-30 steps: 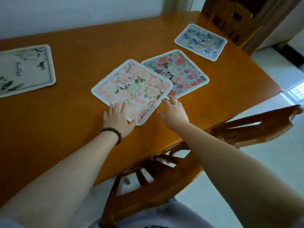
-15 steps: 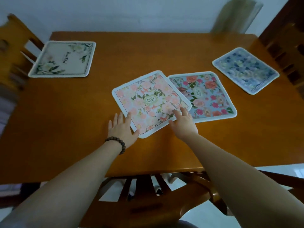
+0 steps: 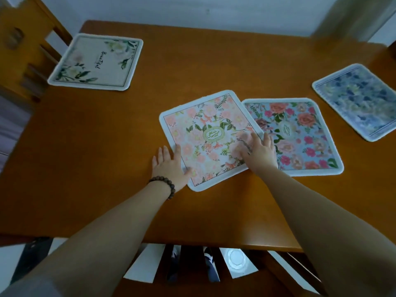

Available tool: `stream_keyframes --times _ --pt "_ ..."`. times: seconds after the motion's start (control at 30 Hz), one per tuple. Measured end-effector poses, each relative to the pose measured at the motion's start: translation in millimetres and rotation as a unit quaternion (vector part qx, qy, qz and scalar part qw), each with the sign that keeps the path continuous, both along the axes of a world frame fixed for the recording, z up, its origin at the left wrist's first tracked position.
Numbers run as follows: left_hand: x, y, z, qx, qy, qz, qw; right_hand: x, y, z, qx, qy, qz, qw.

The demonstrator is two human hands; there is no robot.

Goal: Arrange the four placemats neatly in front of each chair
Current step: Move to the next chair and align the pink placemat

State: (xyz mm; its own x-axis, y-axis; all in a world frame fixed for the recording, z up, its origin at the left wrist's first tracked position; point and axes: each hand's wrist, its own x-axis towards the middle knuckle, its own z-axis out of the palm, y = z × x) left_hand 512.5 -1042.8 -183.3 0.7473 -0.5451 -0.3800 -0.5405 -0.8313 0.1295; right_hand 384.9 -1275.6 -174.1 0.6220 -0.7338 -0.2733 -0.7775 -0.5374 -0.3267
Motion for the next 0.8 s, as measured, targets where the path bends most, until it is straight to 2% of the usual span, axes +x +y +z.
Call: stream_keyframes --times 0.13,0.33,0.5,0.8 --pt "-15.2 -8.1 -9.6 -0.006 0.021 -0.004 1.000 9.3 3.6 -14.0 0.038 0.006 -0.009 0.999" --pt "-11.4 -1.5 -11.4 -0.014 0.010 -0.007 1.000 20.6 12.9 -20.3 0.004 -0.015 -0.011 1.000" --pt "-9.7 8.4 -19.1 -0.015 -0.002 -0.019 1.000 13.7 -4.5 -21.8 -0.007 0.027 -0.020 0.999" --pt "-12.0 12.4 -19.8 -0.029 0.008 -0.024 0.999 6.3 -1.4 -23.2 -0.022 0.028 -0.021 0.999"
